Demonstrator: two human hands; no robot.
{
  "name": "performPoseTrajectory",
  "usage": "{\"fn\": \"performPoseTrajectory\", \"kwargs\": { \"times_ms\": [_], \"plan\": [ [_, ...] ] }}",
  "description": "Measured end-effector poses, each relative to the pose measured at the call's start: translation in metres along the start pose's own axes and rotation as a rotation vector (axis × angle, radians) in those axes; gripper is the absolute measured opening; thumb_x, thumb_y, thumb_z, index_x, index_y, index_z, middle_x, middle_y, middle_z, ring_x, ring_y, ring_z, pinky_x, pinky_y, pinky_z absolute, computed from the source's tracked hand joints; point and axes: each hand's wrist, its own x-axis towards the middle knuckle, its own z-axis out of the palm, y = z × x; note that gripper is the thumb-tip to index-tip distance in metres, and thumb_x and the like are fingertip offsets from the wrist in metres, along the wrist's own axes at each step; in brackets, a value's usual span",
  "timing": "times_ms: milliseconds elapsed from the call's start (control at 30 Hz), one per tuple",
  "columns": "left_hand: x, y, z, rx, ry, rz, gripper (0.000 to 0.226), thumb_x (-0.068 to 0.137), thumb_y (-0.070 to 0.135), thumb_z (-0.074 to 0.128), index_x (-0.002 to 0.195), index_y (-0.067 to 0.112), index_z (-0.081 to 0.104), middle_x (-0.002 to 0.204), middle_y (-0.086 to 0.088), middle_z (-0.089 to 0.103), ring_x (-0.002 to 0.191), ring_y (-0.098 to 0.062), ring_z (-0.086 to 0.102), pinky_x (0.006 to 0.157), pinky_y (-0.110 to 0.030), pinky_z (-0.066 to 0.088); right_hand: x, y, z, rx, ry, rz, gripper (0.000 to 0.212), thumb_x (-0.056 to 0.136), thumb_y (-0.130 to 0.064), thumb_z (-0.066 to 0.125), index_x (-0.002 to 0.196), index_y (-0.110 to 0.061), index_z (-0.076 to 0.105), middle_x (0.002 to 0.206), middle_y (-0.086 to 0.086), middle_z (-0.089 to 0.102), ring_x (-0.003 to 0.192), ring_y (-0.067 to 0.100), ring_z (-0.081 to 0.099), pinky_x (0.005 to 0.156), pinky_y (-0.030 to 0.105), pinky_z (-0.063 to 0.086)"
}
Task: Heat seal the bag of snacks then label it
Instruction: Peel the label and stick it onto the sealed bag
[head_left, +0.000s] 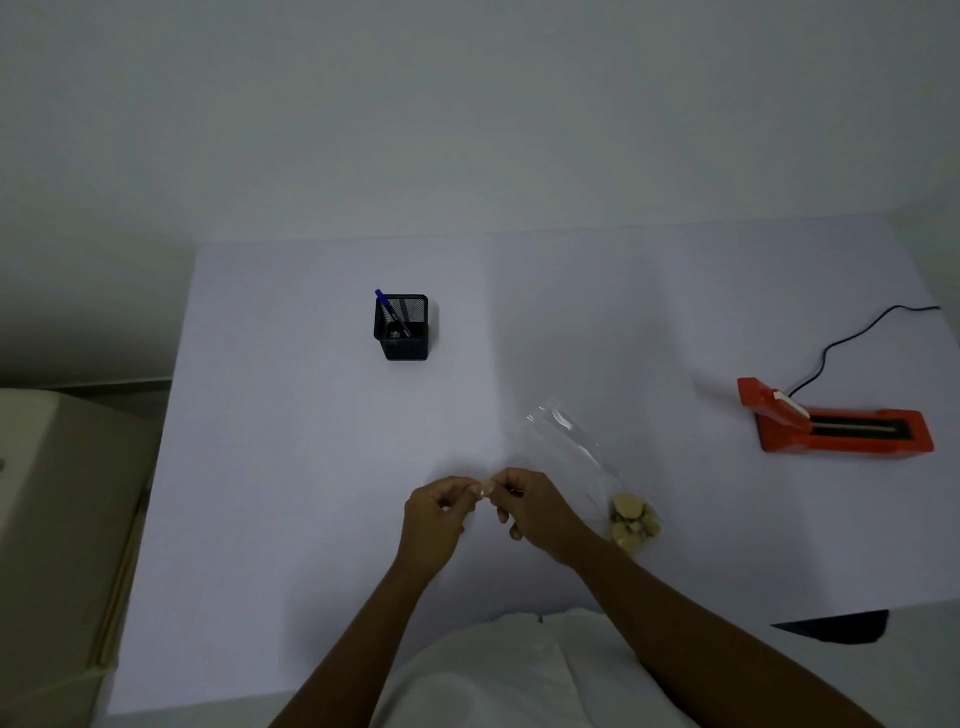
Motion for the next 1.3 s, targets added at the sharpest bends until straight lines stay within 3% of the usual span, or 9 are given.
{"fn": "performPoseTrajectory", "kwargs": {
  "times_ms": [233,467,633,733,800,900,1033,1200,1300],
  "plan": [
    [0.006,-0.001,-0.011,-0.04,0.185,-0.102,0.017,0.095,0.013,0.058,0.088,0.022,0.071,0.084,-0.003,0.073,0.076,-0.02,0.066,0.062,-0.034,0.054,0.013,0.005,0.012,-0.096,-0.012,0.003,0.024,0.096,-0.028,0.059,0.079,-0.011,0.062,0.061,0.004,0.058,0.047,0.01,0.047,0.045,0.025,0.043],
    [0.022,0.005,-0.04,-0.188,0.26,-0.223,0.012,0.095,0.017,0.058,0.095,0.018,0.07,0.09,-0.006,0.072,0.079,-0.021,0.064,0.067,-0.037,0.054,0.036,0.011,0.024,-0.131,-0.002,0.056,0.03,0.095,-0.022,0.059,0.086,0.006,0.064,0.062,0.009,0.058,0.048,0.014,0.049,0.045,0.023,0.042],
    [0.025,0.011,-0.05,-0.281,0.258,-0.266,0.014,0.095,0.015,0.058,0.099,0.012,0.07,0.093,-0.009,0.071,0.079,-0.019,0.063,0.063,-0.032,0.052,0.055,0.023,0.029,-0.323,0.109,0.055,0.03,0.089,-0.021,0.067,0.074,0.004,0.059,0.066,0.004,0.055,0.057,0.012,0.049,0.059,0.03,0.047],
    [0.023,0.014,-0.049,-0.336,0.225,-0.296,0.013,0.095,0.013,0.058,0.096,0.012,0.071,0.092,-0.008,0.072,0.077,-0.017,0.063,0.063,-0.032,0.05,0.058,0.025,0.028,-0.388,0.167,0.033,0.031,0.085,-0.024,0.071,0.067,-0.009,0.051,0.061,0.0,0.048,0.054,0.007,0.042,0.053,0.016,0.037],
    [0.022,0.016,-0.047,-0.361,0.201,-0.317,0.013,0.094,0.013,0.058,0.097,0.011,0.071,0.091,-0.007,0.071,0.076,-0.017,0.062,0.062,-0.031,0.049,0.059,0.028,0.026,-0.398,0.181,0.017,0.036,0.085,-0.024,0.07,0.062,-0.004,0.051,0.06,0.004,0.05,0.053,0.008,0.043,0.054,0.019,0.04],
    [0.02,0.018,-0.045,-0.413,0.13,-0.351,0.014,0.093,0.012,0.06,0.101,0.009,0.07,0.092,-0.006,0.071,0.079,-0.018,0.062,0.062,-0.029,0.049,0.054,0.021,0.024,-0.335,0.175,-0.01,0.017,0.087,-0.018,0.067,0.076,-0.005,0.069,0.071,0.005,0.066,0.062,0.01,0.055,0.067,0.032,0.051],
    [0.017,0.023,-0.043,-0.479,-0.071,-0.405,0.02,0.094,0.018,0.059,0.11,0.011,0.068,0.095,-0.005,0.068,0.084,-0.017,0.061,0.07,-0.029,0.049,0.026,-0.025,0.024,-0.041,0.068,-0.138,0.019,0.092,-0.006,0.062,0.106,-0.015,0.072,0.074,-0.01,0.065,0.059,0.003,0.055,0.056,0.017,0.044],
    [0.008,0.029,-0.033,-0.493,-0.253,-0.442,0.026,0.092,0.027,0.063,0.115,0.016,0.069,0.106,-0.004,0.069,0.098,-0.019,0.059,0.079,-0.031,0.048,-0.005,-0.051,0.009,0.019,-0.032,-0.205,0.024,0.092,-0.014,0.065,0.109,-0.029,0.07,0.09,-0.016,0.072,0.07,0.006,0.062,0.059,0.023,0.053],
    [0.002,0.034,-0.022,-0.432,-0.294,-0.43,0.029,0.088,0.025,0.068,0.115,0.016,0.069,0.112,-0.01,0.068,0.099,-0.02,0.059,0.078,-0.032,0.049,-0.02,-0.052,-0.003,-0.001,-0.016,-0.213,0.017,0.089,-0.018,0.069,0.106,-0.017,0.073,0.082,-0.012,0.073,0.069,0.006,0.063,0.058,0.022,0.053]
  ]
}}
